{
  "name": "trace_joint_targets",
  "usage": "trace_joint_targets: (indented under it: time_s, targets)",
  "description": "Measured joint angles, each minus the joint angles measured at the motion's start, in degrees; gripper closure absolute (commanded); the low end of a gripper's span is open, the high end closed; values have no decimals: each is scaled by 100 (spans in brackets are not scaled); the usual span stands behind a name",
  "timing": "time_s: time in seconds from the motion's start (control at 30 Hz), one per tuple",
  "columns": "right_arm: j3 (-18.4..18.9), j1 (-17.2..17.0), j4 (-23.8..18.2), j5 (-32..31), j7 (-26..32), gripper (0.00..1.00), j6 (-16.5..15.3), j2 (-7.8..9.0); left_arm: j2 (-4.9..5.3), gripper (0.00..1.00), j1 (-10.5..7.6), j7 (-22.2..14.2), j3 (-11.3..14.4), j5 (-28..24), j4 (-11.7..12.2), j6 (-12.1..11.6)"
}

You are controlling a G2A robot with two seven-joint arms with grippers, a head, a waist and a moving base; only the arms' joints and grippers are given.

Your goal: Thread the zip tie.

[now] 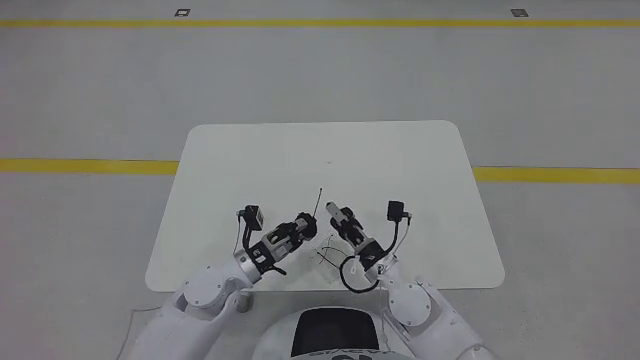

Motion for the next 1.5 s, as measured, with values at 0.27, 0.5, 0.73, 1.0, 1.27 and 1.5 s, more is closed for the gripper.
trace_joint_targets:
  time_s: [0.27,0.5,0.73,1.0,1.27,1.5]
  targets:
    - [297,-24,-191,279,1285,0,0,141,117,100,-46,-596,-379,53,66,69]
    - [293,-24,-189,274,1141,0,0,139,118,100,-49,-596,-385,67,69,55]
    - [735,71,-59,771,2384,0,-1,291,236,100,-255,-1692,-581,-68,344,705]
    - [1435,115,-28,1814,4768,0,0,526,399,100,-375,-3454,-964,-452,896,673]
    - [1425,281,212,2139,5492,0,0,544,432,100,-481,-3615,-867,-55,943,522]
    - [1301,611,699,2820,6446,0,46,568,441,100,-651,-3732,-675,80,961,605]
